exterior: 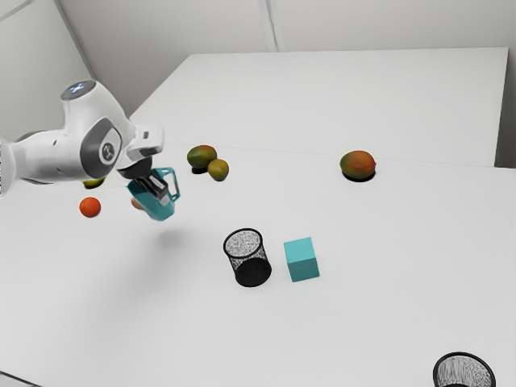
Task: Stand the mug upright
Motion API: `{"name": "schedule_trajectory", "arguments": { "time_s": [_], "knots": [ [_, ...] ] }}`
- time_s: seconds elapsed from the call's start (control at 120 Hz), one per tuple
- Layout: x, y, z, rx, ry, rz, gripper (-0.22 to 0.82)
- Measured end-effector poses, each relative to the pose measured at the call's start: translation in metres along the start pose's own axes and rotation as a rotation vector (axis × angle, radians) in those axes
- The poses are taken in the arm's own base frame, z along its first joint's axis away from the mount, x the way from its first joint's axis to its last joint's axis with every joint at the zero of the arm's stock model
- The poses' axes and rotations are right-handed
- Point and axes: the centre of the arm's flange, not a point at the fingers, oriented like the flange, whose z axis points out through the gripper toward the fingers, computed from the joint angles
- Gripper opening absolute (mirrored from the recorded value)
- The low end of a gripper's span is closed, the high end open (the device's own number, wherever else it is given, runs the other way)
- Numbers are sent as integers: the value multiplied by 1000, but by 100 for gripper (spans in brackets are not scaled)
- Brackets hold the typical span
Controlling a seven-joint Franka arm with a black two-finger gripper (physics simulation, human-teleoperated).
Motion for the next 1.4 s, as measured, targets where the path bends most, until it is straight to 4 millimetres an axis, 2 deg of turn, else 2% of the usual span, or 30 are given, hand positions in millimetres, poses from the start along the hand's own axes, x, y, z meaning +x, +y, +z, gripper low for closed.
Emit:
{"name": "schedule_trajectory", "arguments": {
  "time_s": [0.108, 0.217, 0.625, 0.8, 0.85, 0.958, 1.042, 1.142, 1.258, 1.325, 1.4],
  "knots": [
    [8, 18, 3, -7, 2, 10, -14],
    [6, 23, 10, -15, -5, -8, -14],
    [-19, 2, 35, -22, -31, -128, -14],
    [-24, -4, 37, -19, -27, -160, -12],
    [-25, -5, 38, -19, -26, -167, -6],
    [-26, -7, 39, -17, -28, -176, 18],
    [-27, -9, 38, -15, -27, -182, 32],
    [-27, -10, 38, -14, -26, -187, 43],
    [-25, -11, 34, -9, -19, -191, 50],
    [-17, -14, 20, 0, -4, -189, 53],
    [4, -19, -16, 4, 10, -183, 55]
  ]
}}
